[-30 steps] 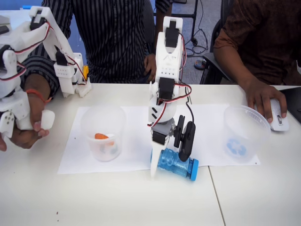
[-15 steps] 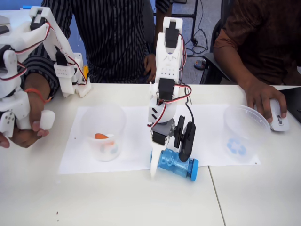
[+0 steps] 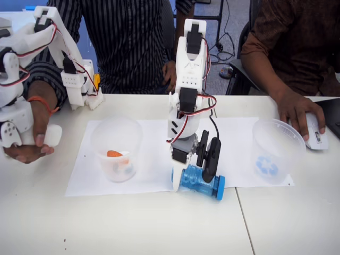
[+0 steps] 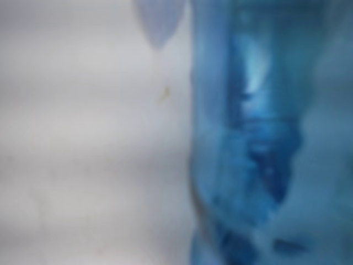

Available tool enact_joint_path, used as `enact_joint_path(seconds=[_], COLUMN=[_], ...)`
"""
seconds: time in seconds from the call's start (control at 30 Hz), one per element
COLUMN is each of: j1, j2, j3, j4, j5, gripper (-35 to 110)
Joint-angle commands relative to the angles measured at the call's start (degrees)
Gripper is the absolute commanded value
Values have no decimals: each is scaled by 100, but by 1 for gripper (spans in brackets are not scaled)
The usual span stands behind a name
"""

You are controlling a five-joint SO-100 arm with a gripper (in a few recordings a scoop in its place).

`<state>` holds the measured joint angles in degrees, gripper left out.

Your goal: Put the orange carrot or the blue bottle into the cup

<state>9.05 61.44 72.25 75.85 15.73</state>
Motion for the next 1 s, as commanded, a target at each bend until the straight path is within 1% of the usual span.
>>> enact_joint_path(seconds=[0.0, 0.4, 0.73, 0.97], j1=[79, 70, -44, -44], j2=[378, 598, 993, 1055], j3=[-536, -545, -536, -536], j4=[-79, -79, 0, 9], j5=[167, 167, 202, 237], gripper=[12, 11, 24, 22])
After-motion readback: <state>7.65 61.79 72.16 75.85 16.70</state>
